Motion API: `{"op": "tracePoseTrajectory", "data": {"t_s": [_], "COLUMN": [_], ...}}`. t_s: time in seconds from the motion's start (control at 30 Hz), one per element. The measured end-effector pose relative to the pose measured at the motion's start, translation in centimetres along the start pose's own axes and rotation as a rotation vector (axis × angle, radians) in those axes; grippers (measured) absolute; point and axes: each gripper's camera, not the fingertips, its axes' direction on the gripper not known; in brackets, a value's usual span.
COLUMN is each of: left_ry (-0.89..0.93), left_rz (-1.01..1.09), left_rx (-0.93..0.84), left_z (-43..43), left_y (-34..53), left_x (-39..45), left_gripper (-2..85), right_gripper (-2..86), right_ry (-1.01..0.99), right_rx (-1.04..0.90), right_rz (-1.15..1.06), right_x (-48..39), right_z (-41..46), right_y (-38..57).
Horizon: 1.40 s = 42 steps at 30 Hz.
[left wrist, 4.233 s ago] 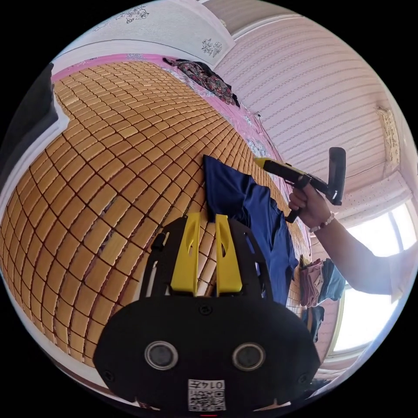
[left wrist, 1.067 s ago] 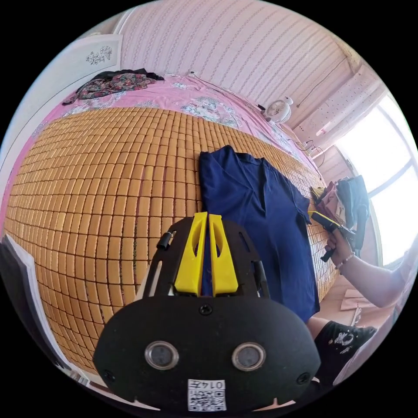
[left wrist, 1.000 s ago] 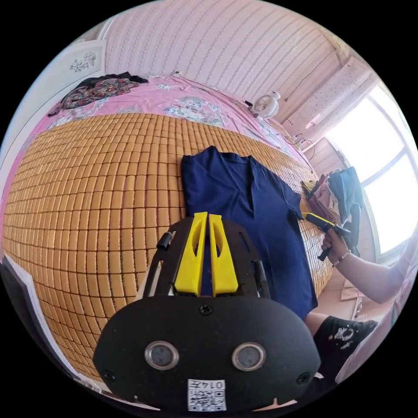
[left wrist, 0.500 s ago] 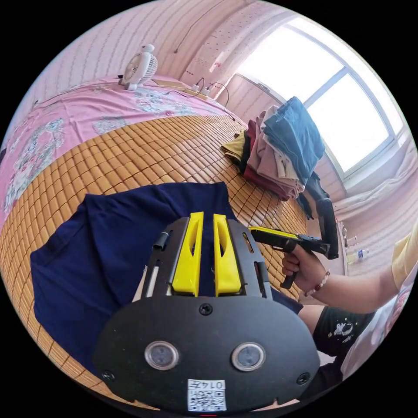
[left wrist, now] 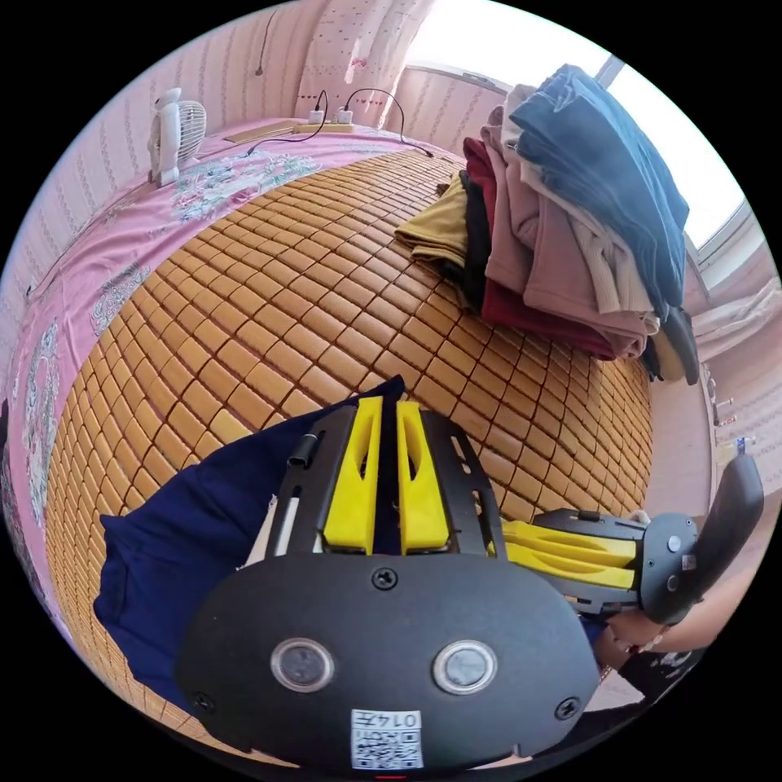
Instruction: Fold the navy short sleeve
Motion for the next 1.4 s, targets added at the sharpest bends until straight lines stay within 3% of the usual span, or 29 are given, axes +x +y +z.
{"op": "tracePoseTrajectory", "data": {"t_s": [0.07,0.2,0.3,0.43,0.53,0.87,1.03,1.2,1.4], "left_ry": [0.04,0.016,-0.028,-0.036,0.003,-0.294,-0.211,-0.186,-0.257], "left_rz": [-0.051,-0.107,-0.153,-0.33,-0.513,-0.782,-0.794,-0.741,-0.615], "left_rx": [-0.009,0.194,0.318,0.361,0.247,0.331,0.256,0.155,0.242], "left_z": [-0.5,-6.2,-11.0,-13.6,-12.9,-16.4,-14.2,-13.1,-15.8], "left_y": [0.3,3.5,8.3,15.7,20.7,30.8,31.3,30.4,28.2], "left_x": [-0.7,-1.7,-2.2,-3.9,-6.8,-13.9,-17.4,-18.9,-19.2], "left_gripper": [0.1,-0.7,-0.1,4.1,8.0,10.2,11.2,0.6,-0.7], "right_gripper": [0.6,0.4,0.8,3.0,5.7,11.2,6.2,1.3,0.5], "right_ry": [-0.009,-0.057,-0.171,-0.378,-0.346,-0.197,-0.177,-0.147,-0.203], "right_rx": [-0.014,0.048,0.103,0.036,-0.083,-0.029,-0.104,-0.143,-0.064], "right_rz": [-0.013,-0.105,-0.294,-0.496,-0.504,-0.341,-0.315,-0.342,-0.337], "right_x": [0.5,0.4,-1.0,-3.3,-3.7,-6.2,-7.9,-8.5,-9.1], "right_z": [0.0,-1.6,-3.8,-4.7,-2.7,4.2,7.4,7.4,4.8], "right_y": [-0.5,-1.1,-1.1,-0.5,-1.0,-12.5,-16.7,-19.4,-22.8]}}
